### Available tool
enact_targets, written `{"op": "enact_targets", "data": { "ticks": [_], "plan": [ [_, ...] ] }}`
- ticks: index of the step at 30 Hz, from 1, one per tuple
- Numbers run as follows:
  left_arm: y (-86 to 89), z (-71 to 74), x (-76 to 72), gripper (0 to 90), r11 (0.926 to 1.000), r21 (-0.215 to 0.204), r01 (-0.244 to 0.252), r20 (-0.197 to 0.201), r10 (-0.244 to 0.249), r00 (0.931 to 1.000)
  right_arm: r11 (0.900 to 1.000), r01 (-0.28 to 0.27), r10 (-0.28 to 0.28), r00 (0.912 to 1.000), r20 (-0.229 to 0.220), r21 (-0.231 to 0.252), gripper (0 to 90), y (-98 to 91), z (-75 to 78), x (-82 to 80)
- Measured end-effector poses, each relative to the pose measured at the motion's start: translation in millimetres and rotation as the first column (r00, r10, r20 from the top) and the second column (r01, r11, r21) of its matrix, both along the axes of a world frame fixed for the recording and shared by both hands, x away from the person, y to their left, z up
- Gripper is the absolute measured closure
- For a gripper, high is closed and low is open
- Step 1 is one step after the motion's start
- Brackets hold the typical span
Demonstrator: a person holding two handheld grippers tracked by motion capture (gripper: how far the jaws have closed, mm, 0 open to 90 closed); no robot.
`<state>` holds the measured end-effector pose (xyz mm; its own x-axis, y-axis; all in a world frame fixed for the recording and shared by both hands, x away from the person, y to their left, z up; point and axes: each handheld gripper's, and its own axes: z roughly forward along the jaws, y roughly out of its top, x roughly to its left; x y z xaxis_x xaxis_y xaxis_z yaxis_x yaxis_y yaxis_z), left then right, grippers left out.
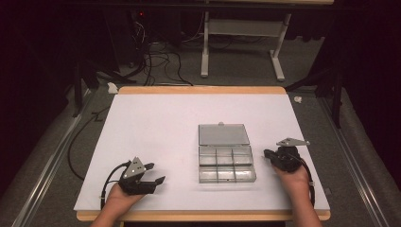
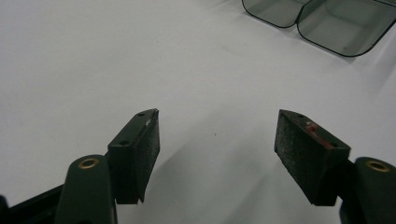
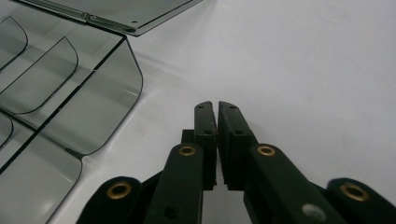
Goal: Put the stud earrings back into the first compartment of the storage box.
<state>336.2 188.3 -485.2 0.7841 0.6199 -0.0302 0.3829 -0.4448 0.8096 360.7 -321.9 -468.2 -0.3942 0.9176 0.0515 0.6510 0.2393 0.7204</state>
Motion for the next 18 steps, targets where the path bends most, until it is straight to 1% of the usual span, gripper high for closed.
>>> {"op": "enact_targets", "data": {
  "ticks": [7, 11, 15, 18],
  "plan": [
    [-0.3, 0.0, 0.0, 31.7, 1.0, 0.006, 0.004, 0.0, -0.004, 1.0, 0.9997, 0.005, -0.005, 0.9999, -0.015, -0.023, 82.4, 2.0, 1.6, -7.1],
    [-0.4, 0.1, -0.2, 31.8, 0.9999, 0.01, 0.011, 0.003, -0.011, 0.9999, 0.9996, 0.011, -0.011, 0.9996, -0.026, -0.027, 79.9, 1.3, 1.7, -12.0],
    [-1.1, 0.0, -0.3, 31.9, 0.9998, 0.011, 0.015, 0.001, -0.015, 0.9999, 0.9992, 0.007, -0.009, 0.9982, -0.06, -0.039, 77.8, 2.2, 2.9, -19.6],
    [-1.2, 0.0, -0.4, 31.9, 0.9997, 0.014, 0.019, 0.0, -0.019, 0.9998, 0.9989, 0.018, -0.022, 0.9968, -0.078, -0.044, 77.1, 3.8, 5.5, -21.8]
  ]
}}
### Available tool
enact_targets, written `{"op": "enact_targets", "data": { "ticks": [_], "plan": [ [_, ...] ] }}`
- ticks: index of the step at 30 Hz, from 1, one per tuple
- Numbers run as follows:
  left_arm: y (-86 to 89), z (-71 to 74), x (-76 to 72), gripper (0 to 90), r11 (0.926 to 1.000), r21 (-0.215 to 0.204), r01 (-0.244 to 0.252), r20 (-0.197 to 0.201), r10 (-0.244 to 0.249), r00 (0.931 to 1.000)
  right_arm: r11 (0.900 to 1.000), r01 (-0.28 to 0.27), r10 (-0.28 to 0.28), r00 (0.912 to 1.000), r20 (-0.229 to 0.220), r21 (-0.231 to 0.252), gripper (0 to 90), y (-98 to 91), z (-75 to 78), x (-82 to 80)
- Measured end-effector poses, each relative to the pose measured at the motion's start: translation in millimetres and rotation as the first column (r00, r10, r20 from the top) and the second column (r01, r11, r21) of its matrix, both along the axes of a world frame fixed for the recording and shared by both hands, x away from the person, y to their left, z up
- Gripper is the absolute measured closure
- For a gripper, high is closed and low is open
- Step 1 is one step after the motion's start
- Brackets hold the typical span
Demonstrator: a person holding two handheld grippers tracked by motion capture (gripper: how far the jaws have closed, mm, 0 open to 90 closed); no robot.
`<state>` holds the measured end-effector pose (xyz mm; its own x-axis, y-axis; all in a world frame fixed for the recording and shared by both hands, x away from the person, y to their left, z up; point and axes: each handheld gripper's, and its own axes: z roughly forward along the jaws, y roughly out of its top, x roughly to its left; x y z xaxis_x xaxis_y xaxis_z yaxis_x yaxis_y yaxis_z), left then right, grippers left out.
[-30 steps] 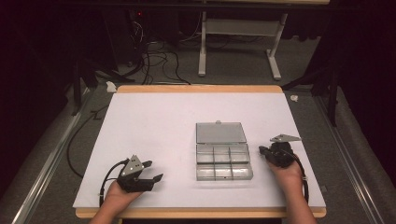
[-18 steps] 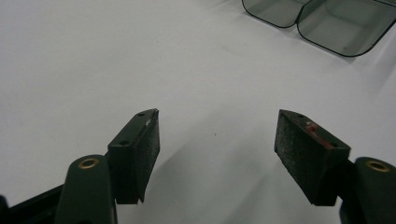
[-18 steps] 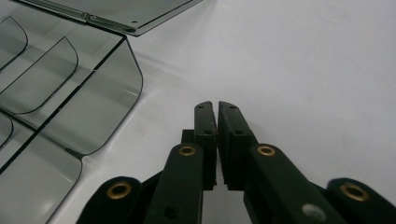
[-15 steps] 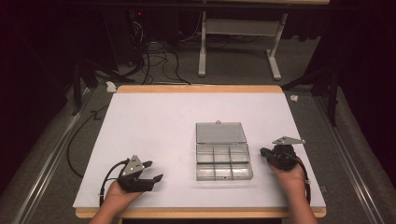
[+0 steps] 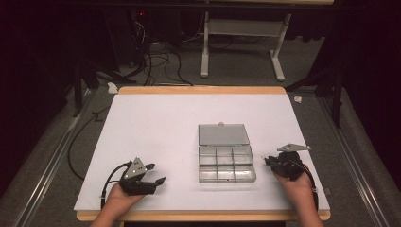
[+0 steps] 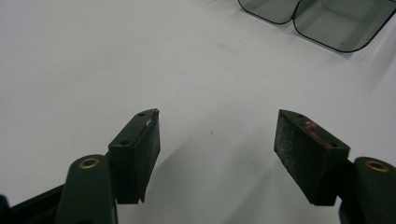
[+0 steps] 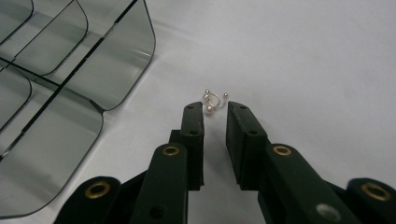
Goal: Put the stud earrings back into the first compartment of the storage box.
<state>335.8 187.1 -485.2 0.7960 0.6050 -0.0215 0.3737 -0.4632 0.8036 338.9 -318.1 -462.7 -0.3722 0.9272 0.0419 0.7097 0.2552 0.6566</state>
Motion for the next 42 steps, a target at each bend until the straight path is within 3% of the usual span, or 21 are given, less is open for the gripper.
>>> {"op": "enact_targets", "data": {
  "ticks": [2, 7, 10, 14, 21, 26, 32, 34, 36, 42],
  "plan": [
    [0.2, 0.0, 0.0, 31.9, 1.0, 0.0, 0.001, 0.001, -0.001, 1.0, 1.0, 0.01, -0.009, 0.9999, -0.007, 0.002, 77.0, 0.7, 1.9, -0.9],
    [0.4, 0.3, -0.6, 31.9, 1.0, 0.001, 0.003, 0.004, -0.003, 1.0, 0.999, 0.002, -0.004, 0.9984, -0.056, -0.046, 71.9, 1.6, 8.8, -4.5],
    [0.3, 0.2, -0.9, 32.0, 1.0, -0.003, 0.007, 0.005, -0.007, 1.0, 0.9989, -0.011, 0.005, 0.9939, -0.11, -0.046, 71.5, -0.7, 12.1, -3.8],
    [0.7, 0.2, -0.8, 32.0, 0.9999, -0.008, 0.012, 0.004, -0.012, 0.9999, 0.9961, -0.024, 0.01, 0.9861, -0.166, -0.085, 70.7, 1.3, 15.8, -1.3],
    [1.0, 0.3, -0.6, 32.0, 0.9997, -0.012, 0.021, 0.0, -0.021, 0.9998, 0.988, -0.049, 0.012, 0.9699, -0.243, -0.146, 68.8, 10.9, 23.3, 4.5],
    [0.7, 0.2, -0.8, 32.2, 0.9995, -0.013, 0.028, 0.0, -0.028, 0.9996, 0.9797, -0.079, 0.019, 0.9514, -0.307, -0.184, 66.3, 19.4, 28.1, 6.8],
    [0.6, 0.2, -0.7, 32.3, 0.9992, -0.011, 0.037, -0.002, -0.037, 0.9993, 0.976, -0.097, 0.02, 0.9318, -0.362, -0.195, 65.5, 19.7, 30.8, 8.2],
    [1.0, 0.5, -1.1, 32.3, 0.9992, -0.012, 0.039, -0.001, -0.039, 0.9992, 0.9792, -0.096, 0.02, 0.9221, -0.386, -0.178, 65.2, 19.3, 31.8, 8.2],
    [1.0, 0.4, -1.0, 32.3, 0.9991, -0.013, 0.04, -0.003, -0.04, 0.9992, 0.9753, -0.106, 0.021, 0.9164, -0.4, -0.194, 64.3, 19.6, 33.0, 8.7],
    [0.8, 0.5, -1.3, 32.4, 0.999, -0.013, 0.043, -0.001, -0.043, 0.9991, 0.9742, -0.126, 0.038, 0.9099, -0.413, -0.187, 63.8, 21.5, 37.6, 12.6]
  ]
}}
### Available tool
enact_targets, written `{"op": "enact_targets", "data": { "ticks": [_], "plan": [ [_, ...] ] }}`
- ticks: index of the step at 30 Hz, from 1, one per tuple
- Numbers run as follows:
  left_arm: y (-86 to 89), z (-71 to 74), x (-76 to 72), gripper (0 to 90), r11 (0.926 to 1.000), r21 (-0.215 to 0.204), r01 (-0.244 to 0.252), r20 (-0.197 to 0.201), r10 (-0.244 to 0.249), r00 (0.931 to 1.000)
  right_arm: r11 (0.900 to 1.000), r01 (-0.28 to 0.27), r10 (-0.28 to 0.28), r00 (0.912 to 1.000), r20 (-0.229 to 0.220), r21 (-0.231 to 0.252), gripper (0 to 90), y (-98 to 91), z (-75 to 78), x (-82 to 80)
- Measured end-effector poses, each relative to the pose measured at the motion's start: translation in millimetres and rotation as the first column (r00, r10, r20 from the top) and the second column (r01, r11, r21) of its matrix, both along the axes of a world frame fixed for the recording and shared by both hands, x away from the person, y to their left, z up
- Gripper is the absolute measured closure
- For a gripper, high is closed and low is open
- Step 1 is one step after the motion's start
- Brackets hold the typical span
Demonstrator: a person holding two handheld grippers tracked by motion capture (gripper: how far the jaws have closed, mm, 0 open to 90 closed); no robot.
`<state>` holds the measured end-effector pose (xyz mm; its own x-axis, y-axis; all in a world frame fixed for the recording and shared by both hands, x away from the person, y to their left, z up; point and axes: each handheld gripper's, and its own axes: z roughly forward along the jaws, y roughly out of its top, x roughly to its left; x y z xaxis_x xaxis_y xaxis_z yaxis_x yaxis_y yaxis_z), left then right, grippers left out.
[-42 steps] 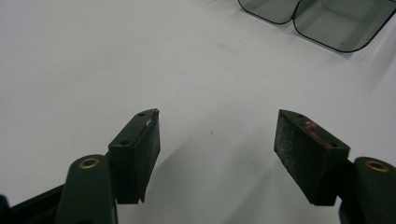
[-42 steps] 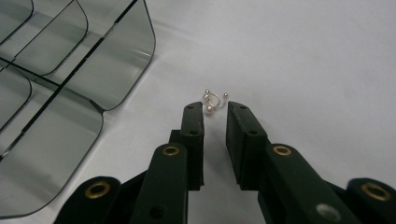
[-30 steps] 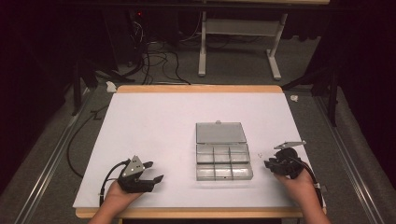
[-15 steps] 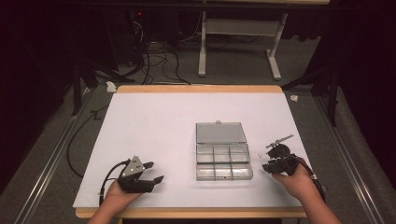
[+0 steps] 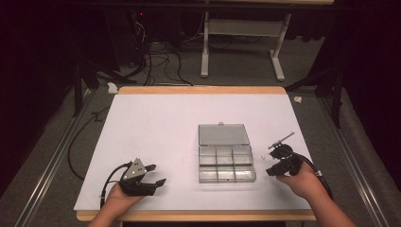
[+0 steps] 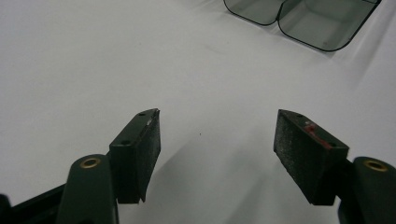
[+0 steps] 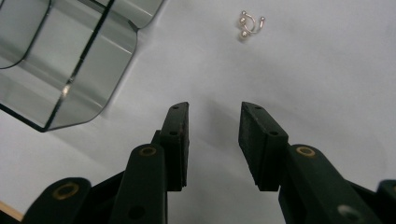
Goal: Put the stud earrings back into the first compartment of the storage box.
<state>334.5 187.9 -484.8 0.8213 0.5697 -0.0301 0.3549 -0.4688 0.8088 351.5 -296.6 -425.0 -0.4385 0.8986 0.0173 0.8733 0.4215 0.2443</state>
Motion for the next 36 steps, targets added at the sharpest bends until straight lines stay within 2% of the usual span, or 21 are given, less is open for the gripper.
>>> {"op": "enact_targets", "data": {
  "ticks": [4, 7, 8, 12, 17, 20, 26, 33, 36],
  "plan": [
    [-0.3, 0.0, -0.2, 32.4, 1.0, 0.004, -0.001, 0.002, 0.001, 1.0, 0.9996, -0.023, 0.022, 0.9997, -0.013, -0.018, 66.6, 4.7, 4.6, 7.6],
    [-0.2, 0.0, 0.0, 32.4, 1.0, 0.002, -0.001, 0.0, 0.001, 1.0, 0.9995, -0.03, 0.029, 0.9995, -0.013, -0.01, 66.9, 6.5, 7.0, 12.5],
    [-0.2, -0.1, 0.2, 32.4, 1.0, 0.002, -0.001, -0.001, 0.001, 1.0, 0.999, -0.042, 0.041, 0.999, -0.018, -0.014, 68.1, 9.1, 10.4, 20.2],
    [-0.1, 0.0, 0.1, 32.4, 1.0, 0.002, 0.001, -0.001, -0.001, 1.0, 0.9987, -0.05, 0.05, 0.9985, -0.023, -0.01, 71.8, 13.6, 13.9, 34.7],
    [-0.1, -0.1, 0.3, 32.4, 1.0, 0.002, 0.003, -0.002, -0.003, 1.0, 0.9986, -0.049, 0.048, 0.9982, -0.035, -0.02, 73.0, 18.4, 13.2, 50.4],
    [0.1, -0.1, 0.4, 32.4, 1.0, -0.001, 0.005, -0.003, -0.005, 1.0, 0.9981, -0.049, 0.048, 0.9979, -0.043, -0.036, 74.7, 20.0, 5.8, 63.6],
    [0.4, 0.0, 0.3, 32.4, 1.0, -0.003, 0.004, -0.003, -0.004, 1.0, 0.9989, -0.03, 0.027, 0.9975, -0.065, -0.036, 78.6, 17.6, -4.7, 72.6],
    [0.2, -0.1, 0.5, 32.4, 1.0, -0.001, 0.003, -0.005, -0.003, 1.0, 0.998, -0.049, 0.046, 0.9964, -0.072, -0.04, 80.2, 18.9, -11.3, 76.5],
    [0.1, -0.1, 0.5, 32.4, 1.0, 0.0, 0.002, -0.005, -0.002, 1.0, 0.9986, -0.04, 0.037, 0.9967, -0.072, -0.035, 80.5, 19.7, -11.6, 77.1]
  ]
}}
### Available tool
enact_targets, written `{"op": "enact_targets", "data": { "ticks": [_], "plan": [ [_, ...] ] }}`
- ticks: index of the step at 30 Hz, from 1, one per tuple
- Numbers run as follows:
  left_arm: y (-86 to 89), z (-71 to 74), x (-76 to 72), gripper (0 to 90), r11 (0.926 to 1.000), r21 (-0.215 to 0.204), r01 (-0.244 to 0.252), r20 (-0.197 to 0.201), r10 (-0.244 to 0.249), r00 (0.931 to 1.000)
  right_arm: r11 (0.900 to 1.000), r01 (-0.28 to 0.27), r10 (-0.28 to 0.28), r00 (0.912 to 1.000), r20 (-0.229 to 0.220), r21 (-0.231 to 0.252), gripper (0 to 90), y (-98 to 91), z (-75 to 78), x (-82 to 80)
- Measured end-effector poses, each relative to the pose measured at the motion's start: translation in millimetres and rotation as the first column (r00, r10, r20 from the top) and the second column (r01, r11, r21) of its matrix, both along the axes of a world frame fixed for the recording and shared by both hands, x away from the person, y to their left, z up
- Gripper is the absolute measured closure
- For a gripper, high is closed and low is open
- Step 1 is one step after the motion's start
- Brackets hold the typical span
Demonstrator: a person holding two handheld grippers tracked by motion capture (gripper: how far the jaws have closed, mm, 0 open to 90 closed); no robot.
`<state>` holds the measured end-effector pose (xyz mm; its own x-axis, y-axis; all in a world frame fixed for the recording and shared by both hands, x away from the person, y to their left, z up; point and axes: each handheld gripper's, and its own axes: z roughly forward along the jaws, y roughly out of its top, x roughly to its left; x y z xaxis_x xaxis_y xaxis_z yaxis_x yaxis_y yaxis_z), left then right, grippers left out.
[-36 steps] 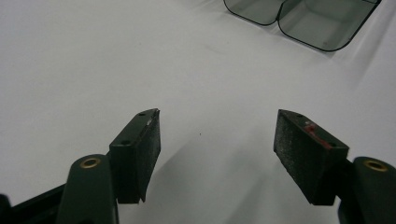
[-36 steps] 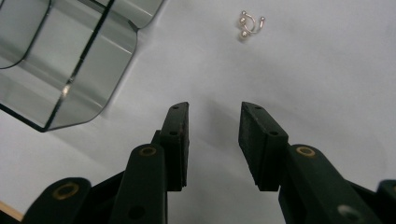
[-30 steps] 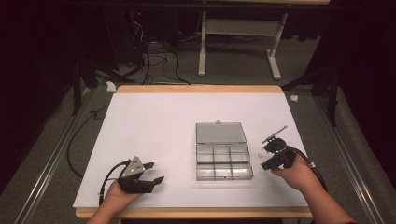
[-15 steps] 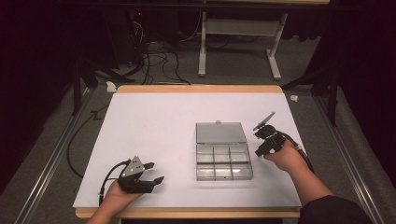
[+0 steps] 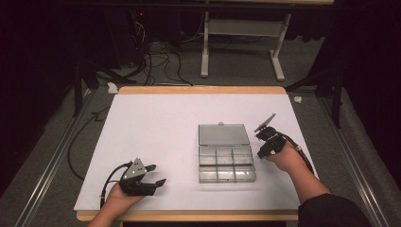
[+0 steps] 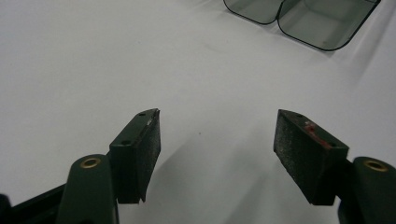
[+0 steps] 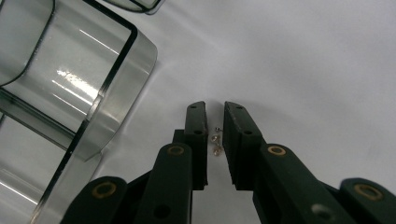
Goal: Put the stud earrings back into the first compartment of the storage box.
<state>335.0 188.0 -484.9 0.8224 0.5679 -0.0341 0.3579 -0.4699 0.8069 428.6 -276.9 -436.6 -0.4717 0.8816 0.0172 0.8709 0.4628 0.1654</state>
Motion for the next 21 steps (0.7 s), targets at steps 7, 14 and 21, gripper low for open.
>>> {"op": "enact_targets", "data": {
  "ticks": [7, 14, 21],
  "plan": [
    [0.1, 0.0, -0.1, 32.4, 1.0, 0.0, 0.001, 0.001, -0.001, 1.0, 0.9997, -0.012, 0.012, 0.9999, 0.001, -0.02, 85.8, -0.2, -2.1, 0.9],
    [-0.2, 0.0, -0.1, 32.4, 1.0, 0.001, 0.001, 0.0, -0.001, 1.0, 1.0, 0.003, -0.003, 0.9999, 0.011, -0.005, 85.9, -0.5, 5.4, -2.3],
    [-0.4, -0.2, 0.2, 32.5, 1.0, 0.003, 0.001, -0.001, -0.001, 1.0, 1.0, -0.004, 0.003, 0.9997, 0.024, 0.009, 85.8, -0.2, 17.7, -7.0]
  ]
}}
